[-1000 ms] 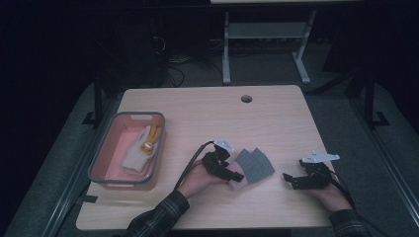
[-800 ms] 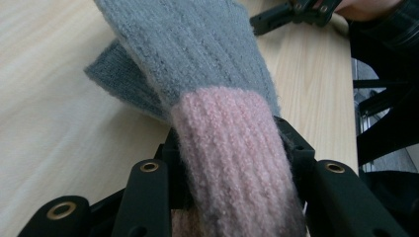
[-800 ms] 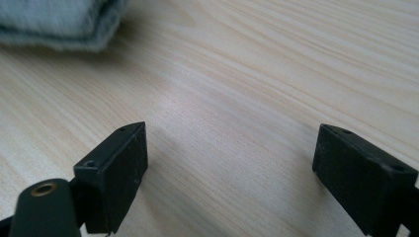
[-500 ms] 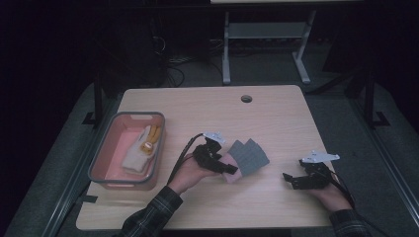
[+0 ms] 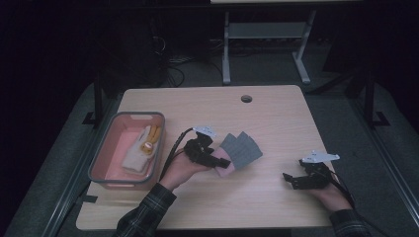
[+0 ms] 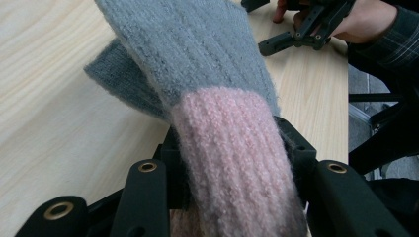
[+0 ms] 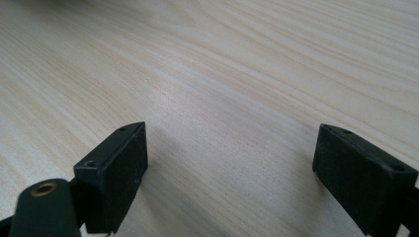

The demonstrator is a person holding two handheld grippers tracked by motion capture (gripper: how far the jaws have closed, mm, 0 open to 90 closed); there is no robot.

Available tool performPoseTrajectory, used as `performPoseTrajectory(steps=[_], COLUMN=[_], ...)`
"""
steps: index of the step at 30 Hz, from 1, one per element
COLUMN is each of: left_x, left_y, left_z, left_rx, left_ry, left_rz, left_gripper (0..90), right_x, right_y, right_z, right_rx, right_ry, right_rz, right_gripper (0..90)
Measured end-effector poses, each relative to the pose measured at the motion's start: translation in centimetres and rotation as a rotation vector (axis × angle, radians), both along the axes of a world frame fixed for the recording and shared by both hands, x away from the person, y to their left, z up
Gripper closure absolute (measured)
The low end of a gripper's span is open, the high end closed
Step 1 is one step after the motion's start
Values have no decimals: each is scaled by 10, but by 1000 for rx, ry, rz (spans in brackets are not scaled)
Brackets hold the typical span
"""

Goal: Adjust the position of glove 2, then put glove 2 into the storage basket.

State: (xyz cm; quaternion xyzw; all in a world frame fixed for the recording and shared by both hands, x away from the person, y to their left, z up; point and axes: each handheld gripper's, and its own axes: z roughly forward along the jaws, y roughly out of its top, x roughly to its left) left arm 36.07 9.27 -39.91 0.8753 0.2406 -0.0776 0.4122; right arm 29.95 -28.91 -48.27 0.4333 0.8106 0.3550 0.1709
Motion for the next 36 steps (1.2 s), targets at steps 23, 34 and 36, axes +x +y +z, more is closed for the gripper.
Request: performPoseTrajectory(steps=[23,34,36], left_x=[13,14,15], left_y=[67,106,115], left_z=[29,46,48], left_rx=[-24,-35,-24], left_ry=[-10,-26,-34], left_rz=[155,250,265], left_gripper=[569,568,568], right_x=[0,0,0], right_y=[0,0,0], right_z=[0,0,0], right_rx=[1,1,2], right_ry=[1,2,2], right_rz=[0,-1,-1], right_gripper=[132,132,132])
